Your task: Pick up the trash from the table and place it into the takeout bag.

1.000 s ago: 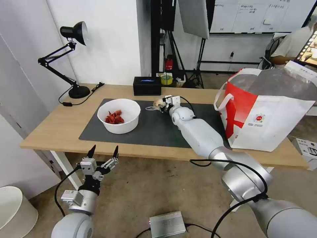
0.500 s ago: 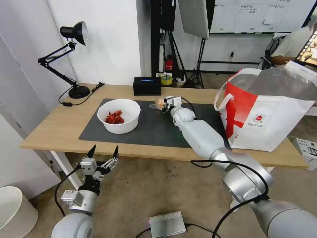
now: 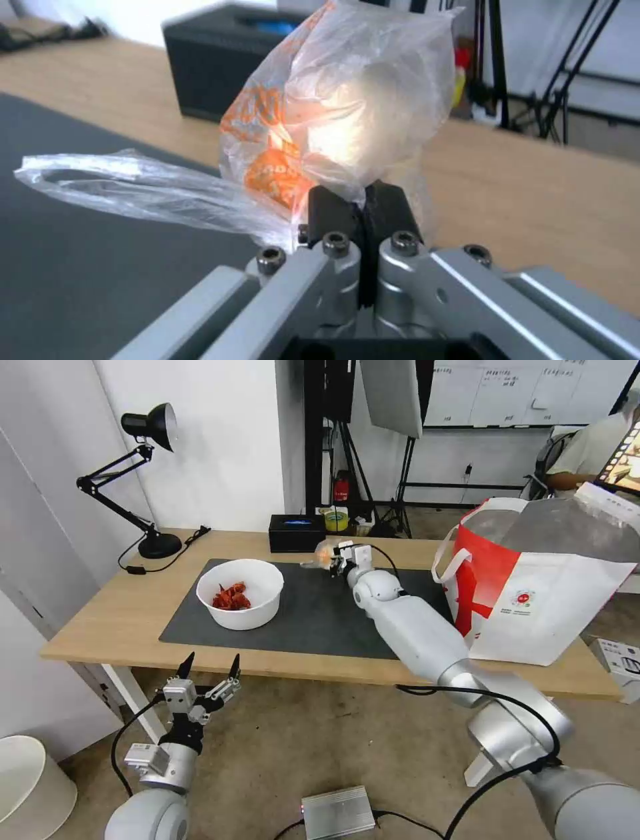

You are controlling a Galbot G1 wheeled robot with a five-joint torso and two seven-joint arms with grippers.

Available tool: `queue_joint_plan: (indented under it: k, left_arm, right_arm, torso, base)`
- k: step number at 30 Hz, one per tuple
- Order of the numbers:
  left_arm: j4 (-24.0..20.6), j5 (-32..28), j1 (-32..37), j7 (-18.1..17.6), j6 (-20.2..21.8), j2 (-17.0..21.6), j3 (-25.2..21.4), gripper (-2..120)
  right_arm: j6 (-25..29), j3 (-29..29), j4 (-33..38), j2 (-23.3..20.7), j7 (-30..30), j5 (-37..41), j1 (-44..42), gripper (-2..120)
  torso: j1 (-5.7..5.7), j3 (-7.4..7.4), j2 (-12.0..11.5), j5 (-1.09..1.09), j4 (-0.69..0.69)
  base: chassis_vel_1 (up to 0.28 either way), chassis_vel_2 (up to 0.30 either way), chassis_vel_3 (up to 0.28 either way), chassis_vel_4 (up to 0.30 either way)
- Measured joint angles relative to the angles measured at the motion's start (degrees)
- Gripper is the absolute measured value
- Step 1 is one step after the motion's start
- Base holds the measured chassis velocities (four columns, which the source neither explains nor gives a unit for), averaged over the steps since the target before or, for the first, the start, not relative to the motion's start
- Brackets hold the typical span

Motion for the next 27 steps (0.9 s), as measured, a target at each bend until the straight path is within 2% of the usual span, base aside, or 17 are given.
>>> queue_joint_plan:
  k: [1, 4, 5, 8, 9, 13, 14, 18, 19, 22, 23, 27]
  left_arm:
    - [0.0, 0.0, 0.0, 0.0, 0.0, 0.0, 0.0, 100]
    - [-0.52, -0.07, 0.07, -0.04, 0.0, 0.18, -0.33, 100]
    - [-0.52, -0.07, 0.07, -0.04, 0.0, 0.18, -0.33, 100]
    - [-0.68, -0.2, 0.18, -0.06, 0.0, 0.49, -0.59, 100]
    - [-0.68, -0.2, 0.18, -0.06, 0.0, 0.49, -0.59, 100]
    - [-0.9, -0.2, 0.46, -0.09, 0.0, 0.53, -0.52, 100]
    - [-0.9, -0.2, 0.46, -0.09, 0.0, 0.53, -0.52, 100]
    - [-0.92, 0.3, 1.23, -0.08, 0.0, 0.5, -0.26, 100]
    - [-0.92, 0.3, 1.23, -0.08, 0.0, 0.5, -0.26, 100]
    - [-0.92, 0.5, 1.49, -0.06, -0.13, 0.42, -0.3, 100]
    - [-0.92, 0.5, 1.49, -0.06, -0.13, 0.42, -0.3, 100]
    - [-0.81, 0.52, 1.24, -0.05, -0.16, 0.18, 0.09, 100]
  right_arm:
    - [0.0, 0.0, 0.0, 0.0, 0.0, 0.0, 0.0, 0]
    - [0.04, -1.95, 9.8, -5.98, 1.26, 2.59, -0.86, 0]
    - [0.04, -1.95, 9.8, -5.98, 1.26, 2.59, -0.86, 0]
    - [1.04, -2.51, 16.89, -10.45, 1.88, 3.39, -1.73, 0]
    - [1.04, -2.51, 16.89, -10.45, 1.88, 3.39, -1.73, 0]
    - [2.57, -1.96, 28.2, -16.37, 2.44, 5.53, -3.57, 0]
    - [2.57, -1.96, 28.2, -16.37, 2.44, 5.53, -3.57, 0]
    - [2.94, 0.17, 37.44, -21.31, 3.22, 6.59, -6.11, 0]
    - [2.94, 0.17, 37.44, -21.31, 3.22, 6.59, -6.11, 0]
    - [3.3, 2.64, 43.48, -25.78, 3.5, 6.95, -8.61, 0]
    - [3.3, 2.64, 43.48, -25.78, 3.5, 6.95, -8.61, 0]
    - [3.92, 6.87, 50.72, -31.71, 3.51, 7.72, -13.11, 0]
  torso:
    - [0.0, 0.0, 0.0, 0.0, 0.0]
    - [0.0, -0.01, 0.0, 0.01, -0.01]
    - [0.0, -0.01, 0.0, 0.01, -0.01]
    - [0.0, -0.01, 0.0, 0.01, -0.01]
    - [0.0, -0.01, 0.0, 0.01, -0.01]
    - [0.0, -0.01, 0.0, 0.0, -0.01]
    - [0.0, -0.01, 0.0, 0.0, -0.01]
    - [0.0, -0.01, 0.0, 0.0, -0.01]
    - [0.0, -0.01, 0.0, 0.0, -0.01]
    - [0.0, -0.01, 0.0, 0.01, 0.0]
    - [0.0, -0.01, 0.0, 0.01, 0.0]
    - [0.0, -0.02, 0.0, 0.01, -0.01]
  base:
    - [0.0, 0.0, 0.0, 0.0]
    - [0.0, 0.0, 0.0, 0.0]
    - [0.0, 0.0, 0.0, 0.0]
    - [0.0, 0.0, 0.0, 0.0]
    - [0.0, 0.0, 0.0, 0.0]
    - [0.0, 0.0, 0.0, 0.0]
    - [0.0, 0.0, 0.0, 0.0]
    - [0.0, 0.0, 0.0, 0.0]
    - [0.0, 0.0, 0.0, 0.0]
    - [0.0, 0.0, 0.0, 0.0]
    - [0.0, 0.0, 0.0, 0.0]
    - [0.0, 0.0, 0.0, 0.0]
